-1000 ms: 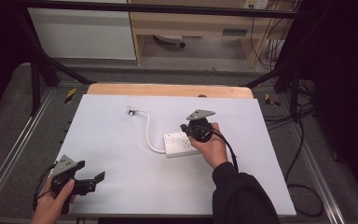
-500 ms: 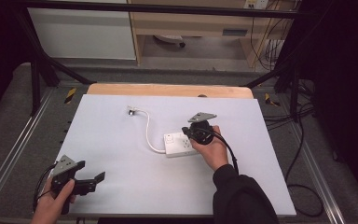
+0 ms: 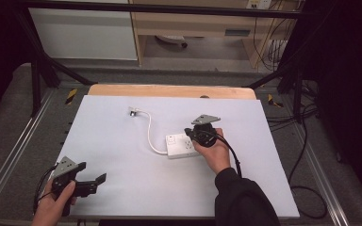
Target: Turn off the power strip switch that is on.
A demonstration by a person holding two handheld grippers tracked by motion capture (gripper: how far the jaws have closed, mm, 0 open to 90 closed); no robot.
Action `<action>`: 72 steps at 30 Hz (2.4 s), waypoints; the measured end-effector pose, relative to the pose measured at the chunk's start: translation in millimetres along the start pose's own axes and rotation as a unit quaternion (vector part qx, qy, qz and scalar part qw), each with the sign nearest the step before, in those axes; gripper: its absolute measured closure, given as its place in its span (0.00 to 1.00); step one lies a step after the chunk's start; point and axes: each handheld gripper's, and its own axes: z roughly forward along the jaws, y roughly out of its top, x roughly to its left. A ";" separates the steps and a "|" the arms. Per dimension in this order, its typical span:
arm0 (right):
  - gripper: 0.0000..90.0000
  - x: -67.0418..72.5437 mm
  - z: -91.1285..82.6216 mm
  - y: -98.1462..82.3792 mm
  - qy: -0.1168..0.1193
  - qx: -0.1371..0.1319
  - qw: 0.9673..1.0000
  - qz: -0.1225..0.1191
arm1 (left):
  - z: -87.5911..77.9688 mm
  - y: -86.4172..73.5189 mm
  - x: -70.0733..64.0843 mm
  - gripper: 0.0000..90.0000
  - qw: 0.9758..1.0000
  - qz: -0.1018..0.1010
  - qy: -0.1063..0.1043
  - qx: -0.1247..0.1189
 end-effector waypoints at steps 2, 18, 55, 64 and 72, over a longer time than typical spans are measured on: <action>1.00 -0.8 0.8 -2.6 -0.002 -0.001 1.000 0.003 | 0.1 0.0 0.2 0.08 1.000 0.000 0.001 -0.001; 1.00 -3.3 8.6 -9.3 -0.010 0.004 1.000 0.014 | 0.1 -0.1 0.1 0.08 1.000 0.000 0.001 0.001; 1.00 -10.3 18.4 -17.6 -0.020 0.019 0.999 0.030 | -0.1 -0.1 0.4 0.08 1.000 -0.001 0.002 0.000; 1.00 -9.1 19.3 -18.4 -0.015 0.015 0.999 0.031 | 0.0 -0.1 0.5 0.08 1.000 -0.001 0.001 0.001; 1.00 -6.5 21.0 -19.1 -0.014 0.012 0.999 0.027 | 0.1 -0.2 0.1 0.08 1.000 0.000 0.001 0.002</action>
